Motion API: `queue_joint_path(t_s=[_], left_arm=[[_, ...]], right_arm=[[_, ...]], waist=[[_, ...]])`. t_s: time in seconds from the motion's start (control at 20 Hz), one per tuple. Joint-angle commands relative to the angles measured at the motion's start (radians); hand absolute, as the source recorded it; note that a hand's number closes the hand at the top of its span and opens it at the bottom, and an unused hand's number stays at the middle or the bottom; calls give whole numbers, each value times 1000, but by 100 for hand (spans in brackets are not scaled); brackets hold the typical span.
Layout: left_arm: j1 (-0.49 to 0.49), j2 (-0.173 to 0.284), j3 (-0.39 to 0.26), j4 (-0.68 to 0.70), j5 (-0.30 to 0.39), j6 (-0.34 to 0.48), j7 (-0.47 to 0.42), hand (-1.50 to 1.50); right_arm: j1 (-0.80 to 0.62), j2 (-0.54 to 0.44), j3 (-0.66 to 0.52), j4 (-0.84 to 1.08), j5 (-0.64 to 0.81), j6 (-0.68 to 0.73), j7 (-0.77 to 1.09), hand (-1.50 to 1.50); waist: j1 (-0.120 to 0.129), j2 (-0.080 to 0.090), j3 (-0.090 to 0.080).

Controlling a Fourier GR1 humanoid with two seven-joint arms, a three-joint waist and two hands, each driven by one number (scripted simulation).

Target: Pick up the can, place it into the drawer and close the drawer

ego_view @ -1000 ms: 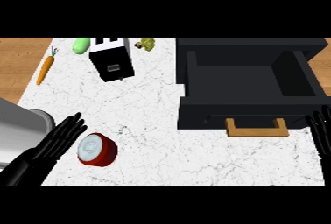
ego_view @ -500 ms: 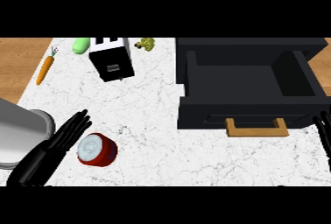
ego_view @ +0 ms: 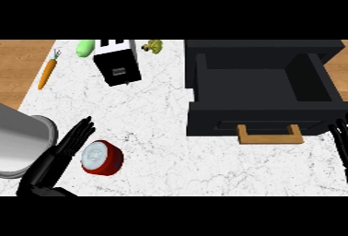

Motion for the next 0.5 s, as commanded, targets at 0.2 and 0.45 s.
queue_joint_path(t_s=[0.2,0.45], left_arm=[[-79,14,28,188,-63,10,-103,-150],[9,43,36,175,-80,-30,-177,-150]], right_arm=[[73,56,39,-74,34,18,-7,-150],[27,78,50,19,79,-7,-75,-150]], waist=[[-2,0,0],[2,-1,0]])
